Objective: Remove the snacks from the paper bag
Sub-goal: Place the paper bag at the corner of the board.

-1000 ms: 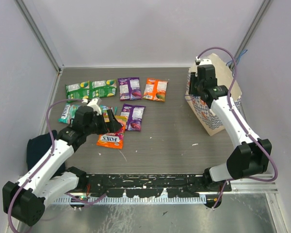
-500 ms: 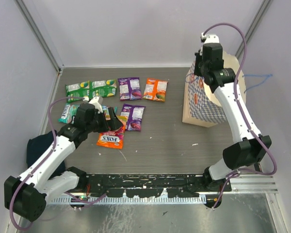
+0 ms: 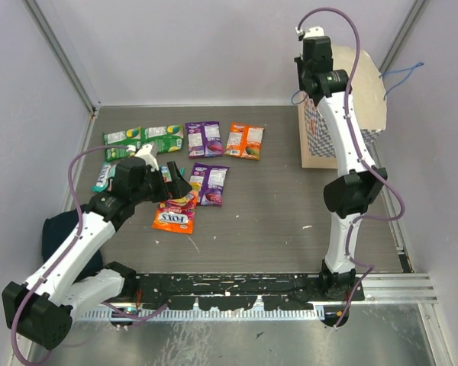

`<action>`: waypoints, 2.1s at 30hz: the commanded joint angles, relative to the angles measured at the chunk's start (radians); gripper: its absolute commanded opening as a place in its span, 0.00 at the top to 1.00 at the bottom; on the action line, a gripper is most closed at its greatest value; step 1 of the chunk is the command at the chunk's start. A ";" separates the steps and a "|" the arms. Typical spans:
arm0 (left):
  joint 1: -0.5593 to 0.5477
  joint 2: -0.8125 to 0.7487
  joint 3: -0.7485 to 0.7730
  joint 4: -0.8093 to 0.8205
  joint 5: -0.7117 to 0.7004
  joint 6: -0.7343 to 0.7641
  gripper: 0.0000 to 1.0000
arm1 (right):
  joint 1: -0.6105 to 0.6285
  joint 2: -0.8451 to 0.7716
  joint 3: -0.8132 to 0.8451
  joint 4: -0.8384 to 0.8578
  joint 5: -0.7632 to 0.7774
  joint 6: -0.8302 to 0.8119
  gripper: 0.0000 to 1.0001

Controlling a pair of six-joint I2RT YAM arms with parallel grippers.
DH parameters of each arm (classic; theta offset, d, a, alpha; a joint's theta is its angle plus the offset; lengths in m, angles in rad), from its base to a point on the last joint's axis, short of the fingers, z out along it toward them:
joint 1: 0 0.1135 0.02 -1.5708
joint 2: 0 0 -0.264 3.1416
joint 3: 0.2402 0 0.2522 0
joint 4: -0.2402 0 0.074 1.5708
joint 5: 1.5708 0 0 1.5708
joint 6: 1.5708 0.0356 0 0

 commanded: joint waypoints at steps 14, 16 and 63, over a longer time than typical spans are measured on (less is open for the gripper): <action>0.003 0.021 0.058 -0.002 -0.001 0.034 0.02 | -0.162 0.099 0.191 0.041 -0.166 -0.179 1.00; 0.003 0.025 0.066 -0.002 0.003 0.034 0.02 | -0.191 0.106 0.196 0.041 -0.203 -0.181 1.00; 0.074 0.043 -0.032 -0.096 -0.448 -0.075 0.06 | 0.319 -0.718 -0.895 0.636 -0.021 0.456 0.02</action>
